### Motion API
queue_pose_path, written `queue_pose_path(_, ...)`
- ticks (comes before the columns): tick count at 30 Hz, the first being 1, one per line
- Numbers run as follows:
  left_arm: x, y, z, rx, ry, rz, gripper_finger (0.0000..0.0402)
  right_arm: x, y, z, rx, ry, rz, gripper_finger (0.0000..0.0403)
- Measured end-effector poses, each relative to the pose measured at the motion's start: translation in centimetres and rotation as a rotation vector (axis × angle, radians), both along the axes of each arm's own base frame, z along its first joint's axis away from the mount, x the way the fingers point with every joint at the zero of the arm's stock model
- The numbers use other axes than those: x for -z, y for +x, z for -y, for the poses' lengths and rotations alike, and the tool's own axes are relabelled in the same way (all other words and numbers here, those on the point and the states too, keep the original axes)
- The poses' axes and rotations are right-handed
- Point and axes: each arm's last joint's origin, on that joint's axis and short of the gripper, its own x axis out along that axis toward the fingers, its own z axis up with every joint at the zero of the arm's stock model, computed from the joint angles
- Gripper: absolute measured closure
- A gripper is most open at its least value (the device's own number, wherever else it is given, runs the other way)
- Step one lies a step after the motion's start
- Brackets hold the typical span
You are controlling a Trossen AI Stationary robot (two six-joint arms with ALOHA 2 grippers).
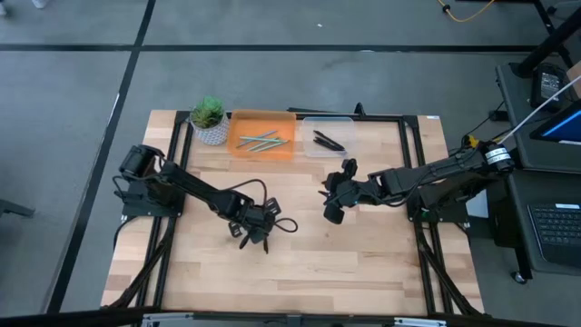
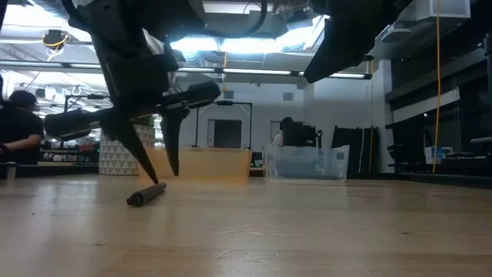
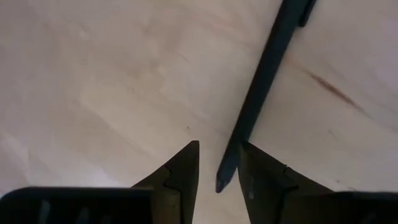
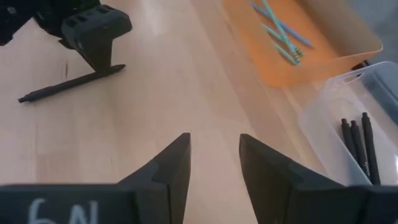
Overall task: Sort pens & pencils
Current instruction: Put the black pen into the transparent bin
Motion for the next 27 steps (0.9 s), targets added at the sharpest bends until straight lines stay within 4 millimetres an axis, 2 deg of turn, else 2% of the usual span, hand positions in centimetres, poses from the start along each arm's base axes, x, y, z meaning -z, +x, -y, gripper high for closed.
queue_pose_path(11,1.7,0.2,0.1,0.024,-0.014,-0.082,0.0316,0.0,-0.1,-1.0,-0.034,0.002,0.005,0.0264)
queue_pose_path(22,1.9,0.2,-0.3,-0.015,-0.082,-0.101,0.0317,0.0,-0.2,-1.2,-0.040,0.004,0.007,0.0264)
queue_pose_path(27,2.0,0.3,-1.0,-0.072,-0.138,-0.111,0.0337,0.0,-0.2,-1.2,-0.039,0.004,0.007,0.0264)
